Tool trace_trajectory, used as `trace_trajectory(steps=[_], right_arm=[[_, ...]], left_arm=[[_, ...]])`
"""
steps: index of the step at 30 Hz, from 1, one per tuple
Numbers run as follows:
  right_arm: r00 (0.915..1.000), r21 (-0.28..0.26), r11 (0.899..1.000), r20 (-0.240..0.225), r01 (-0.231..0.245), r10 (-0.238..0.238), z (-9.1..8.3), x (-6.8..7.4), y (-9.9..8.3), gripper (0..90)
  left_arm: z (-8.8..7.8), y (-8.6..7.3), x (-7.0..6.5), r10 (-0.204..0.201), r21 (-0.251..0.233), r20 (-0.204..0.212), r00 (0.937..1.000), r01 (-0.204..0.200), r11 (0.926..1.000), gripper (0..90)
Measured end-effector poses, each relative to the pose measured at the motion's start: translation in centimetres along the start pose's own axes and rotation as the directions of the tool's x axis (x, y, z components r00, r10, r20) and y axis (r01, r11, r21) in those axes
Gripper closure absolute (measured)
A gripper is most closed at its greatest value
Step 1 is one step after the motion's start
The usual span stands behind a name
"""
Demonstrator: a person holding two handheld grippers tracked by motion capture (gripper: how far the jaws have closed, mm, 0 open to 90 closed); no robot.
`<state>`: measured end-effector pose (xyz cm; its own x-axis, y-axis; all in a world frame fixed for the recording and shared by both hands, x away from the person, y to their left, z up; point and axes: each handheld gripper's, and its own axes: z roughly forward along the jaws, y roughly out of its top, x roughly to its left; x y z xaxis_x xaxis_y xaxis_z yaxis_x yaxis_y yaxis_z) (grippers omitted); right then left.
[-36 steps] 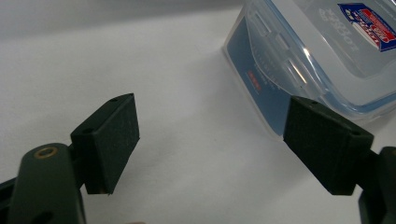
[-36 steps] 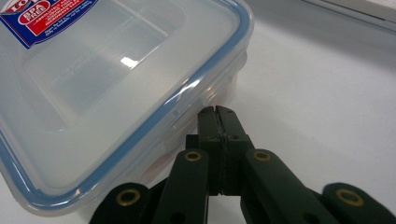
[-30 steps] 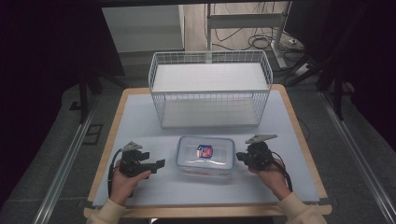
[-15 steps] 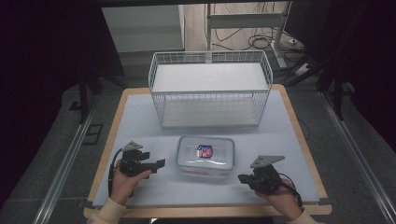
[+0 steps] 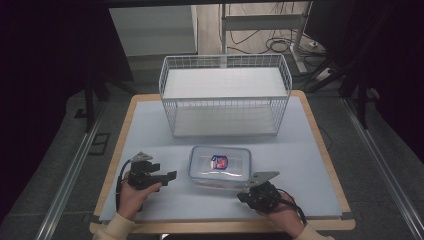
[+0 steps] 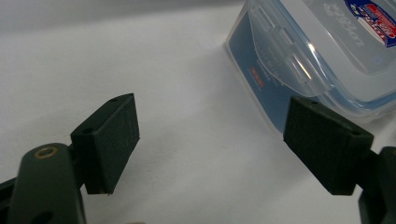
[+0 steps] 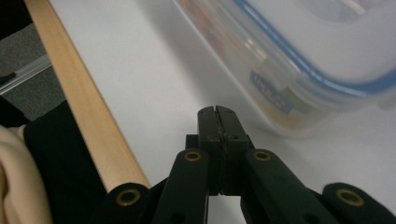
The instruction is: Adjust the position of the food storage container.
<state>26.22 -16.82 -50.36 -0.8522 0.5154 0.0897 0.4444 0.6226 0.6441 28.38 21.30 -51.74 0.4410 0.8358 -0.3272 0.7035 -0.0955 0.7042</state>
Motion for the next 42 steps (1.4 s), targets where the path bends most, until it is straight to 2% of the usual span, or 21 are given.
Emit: trace_trajectory(steps=[5, 8, 10, 15, 18, 25, 30, 32, 34, 37, 40, 42], right_arm=[[0.9993, -0.008, 1.000, 0.032, -0.017, 0.017, 0.4, -0.7, 0.2, 89.9], [0.9976, -0.036, 0.999, 0.058, -0.036, 0.039, 0.1, -1.4, 0.3, 89.9], [0.9976, -0.040, 0.998, 0.045, -0.051, 0.052, -0.1, -1.7, 0.3, 89.9], [0.9967, -0.036, 0.998, 0.066, -0.045, 0.048, -0.1, -1.9, 0.5, 89.9], [0.9945, -0.041, 0.997, 0.079, -0.066, 0.069, -0.1, -2.4, 0.6, 89.9], [0.9911, -0.048, 0.996, 0.106, -0.076, 0.081, 0.0, -3.4, 0.9, 89.9], [0.9922, -0.045, 0.996, 0.097, -0.074, 0.078, 0.0, -3.3, 0.8, 89.9], [0.9942, -0.051, 0.997, 0.086, -0.060, 0.065, -0.3, -3.1, 0.7, 89.9], [0.9960, -0.078, 0.996, 0.073, -0.047, 0.053, -1.3, -2.9, 0.7, 89.9], [0.9953, -0.109, 0.993, 0.080, -0.046, 0.055, -2.8, -3.2, 0.7, 89.9], [0.9912, -0.113, 0.990, 0.097, -0.078, 0.089, -4.2, -4.4, -0.2, 89.9], [0.9836, -0.115, 0.987, 0.126, -0.115, 0.129, -4.6, -5.5, -1.1, 89.9]], left_arm=[[0.0, 0.0, 0.1, -0.004, -0.001, -0.001, 1.0000, 0.004, 1.0000, 18.2], [0.0, 0.0, 0.0, -0.004, 0.000, -0.001, 1.0000, 0.004, 1.0000, 18.2], [0.1, 0.0, 0.1, 0.001, 0.002, -0.002, 1.0000, -0.001, 1.0000, 18.3], [0.2, 0.0, 0.0, 0.001, 0.001, -0.007, 1.0000, -0.001, 1.0000, 18.2], [0.2, 0.0, 0.1, 0.000, 0.002, -0.008, 1.0000, 0.000, 1.0000, 18.2], [0.1, 0.0, 0.2, -0.004, 0.003, -0.006, 1.0000, 0.004, 1.0000, 18.3], [0.3, 0.0, 0.1, 0.000, 0.004, -0.006, 1.0000, 0.000, 1.0000, 18.2], [0.3, 0.0, 0.2, -0.004, 0.004, -0.003, 1.0000, 0.004, 1.0000, 18.2], [0.4, 0.1, 0.3, -0.008, 0.002, -0.003, 1.0000, 0.008, 1.0000, 18.2], [0.5, 0.2, 0.3, -0.011, -0.005, 0.001, 0.9999, 0.011, 0.9999, 18.2], [0.4, 0.3, 0.1, -0.010, -0.011, 0.005, 0.9999, 0.010, 0.9999, 18.3], [0.4, 0.3, 0.0, -0.005, -0.014, 0.006, 1.0000, 0.005, 0.9999, 18.3]])
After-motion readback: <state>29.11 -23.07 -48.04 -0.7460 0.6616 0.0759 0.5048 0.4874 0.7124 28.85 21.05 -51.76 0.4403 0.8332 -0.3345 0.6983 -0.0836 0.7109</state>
